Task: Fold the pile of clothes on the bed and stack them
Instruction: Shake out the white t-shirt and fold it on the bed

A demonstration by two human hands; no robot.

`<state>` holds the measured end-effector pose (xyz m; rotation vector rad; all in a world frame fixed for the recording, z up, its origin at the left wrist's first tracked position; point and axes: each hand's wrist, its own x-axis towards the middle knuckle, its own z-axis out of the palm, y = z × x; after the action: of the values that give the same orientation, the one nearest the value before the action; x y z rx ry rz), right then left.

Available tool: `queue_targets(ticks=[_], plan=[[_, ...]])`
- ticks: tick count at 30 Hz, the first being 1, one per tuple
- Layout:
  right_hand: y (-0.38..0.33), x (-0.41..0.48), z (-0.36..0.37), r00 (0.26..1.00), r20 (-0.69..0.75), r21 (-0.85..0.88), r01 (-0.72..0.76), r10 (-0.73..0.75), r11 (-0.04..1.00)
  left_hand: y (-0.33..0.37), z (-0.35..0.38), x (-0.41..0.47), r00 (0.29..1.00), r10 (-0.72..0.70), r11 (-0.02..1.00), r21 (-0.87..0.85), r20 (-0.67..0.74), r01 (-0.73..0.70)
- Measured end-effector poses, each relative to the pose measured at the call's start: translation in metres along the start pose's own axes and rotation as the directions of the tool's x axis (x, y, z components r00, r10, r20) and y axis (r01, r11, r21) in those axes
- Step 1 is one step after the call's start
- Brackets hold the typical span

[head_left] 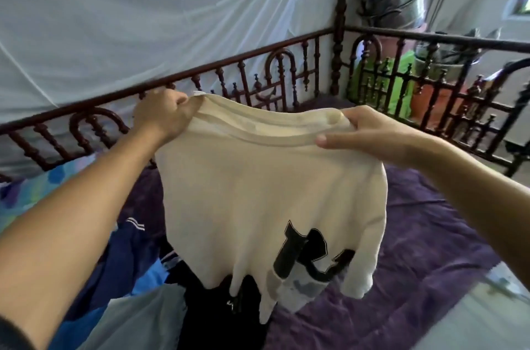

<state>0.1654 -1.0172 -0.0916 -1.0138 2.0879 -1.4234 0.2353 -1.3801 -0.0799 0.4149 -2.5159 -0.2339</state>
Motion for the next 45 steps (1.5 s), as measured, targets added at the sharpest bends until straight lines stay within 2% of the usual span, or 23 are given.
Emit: queue_targets(ticks=[2,5,9,15,18,23,27,33,36,38,40,41,45], plan=[[0.032,-0.006,-0.006,0.998,-0.047,-0.096,-0.054,0.050,0.994,0.013,0.029,0.011,0.994,0.065,0.992,0.105,0.084,-0.073],[0.092,-0.015,-0.014,0.980,-0.158,-0.144,-0.144,0.121,0.979,0.046,0.086,0.021,0.962,0.044,0.992,0.104,0.269,-0.075],[0.185,-0.032,-0.042,0.933,-0.301,-0.169,-0.253,0.194,0.953,0.103,0.172,0.029,0.826,0.016,0.990,-0.125,0.563,0.066],[0.326,-0.049,-0.125,0.851,-0.465,-0.188,-0.365,0.244,0.912,0.204,0.304,0.064,0.696,0.105,0.939,-0.300,0.710,0.165],[0.396,-0.048,-0.187,0.808,-0.511,-0.176,-0.432,0.293,0.885,0.261,0.386,0.089,0.671,0.060,0.952,-0.244,0.739,0.184],[0.493,-0.047,-0.294,0.741,-0.523,-0.167,-0.573,0.420,0.803,0.368,0.513,0.110,0.793,-0.015,0.997,-0.054,0.609,0.060],[0.562,-0.045,-0.373,0.671,-0.562,-0.205,-0.680,0.484,0.704,0.445,0.589,0.118,0.821,-0.018,0.998,-0.038,0.571,0.048],[0.670,-0.046,-0.457,0.517,-0.612,-0.241,-0.843,0.598,0.481,0.514,0.680,0.122,0.786,-0.029,0.986,-0.110,0.617,0.122],[0.708,-0.050,-0.473,0.458,-0.563,-0.303,-0.889,0.688,0.345,0.503,0.697,0.109,0.742,-0.033,0.987,-0.096,0.670,0.130],[0.719,-0.047,-0.474,0.429,-0.525,-0.343,-0.897,0.735,0.279,0.479,0.695,0.092,0.706,-0.077,0.990,-0.029,0.704,0.137],[0.717,-0.034,-0.468,0.436,-0.483,-0.389,-0.884,0.760,0.260,0.446,0.685,0.070,0.648,-0.168,0.982,0.070,0.743,0.175],[0.713,-0.023,-0.462,0.461,-0.456,-0.423,-0.865,0.761,0.271,0.429,0.678,0.057,0.617,-0.221,0.972,0.120,0.756,0.202],[0.694,0.042,-0.424,0.641,-0.270,-0.574,-0.707,0.719,0.414,0.362,0.652,0.008,0.476,-0.394,0.918,0.310,0.787,0.247]])
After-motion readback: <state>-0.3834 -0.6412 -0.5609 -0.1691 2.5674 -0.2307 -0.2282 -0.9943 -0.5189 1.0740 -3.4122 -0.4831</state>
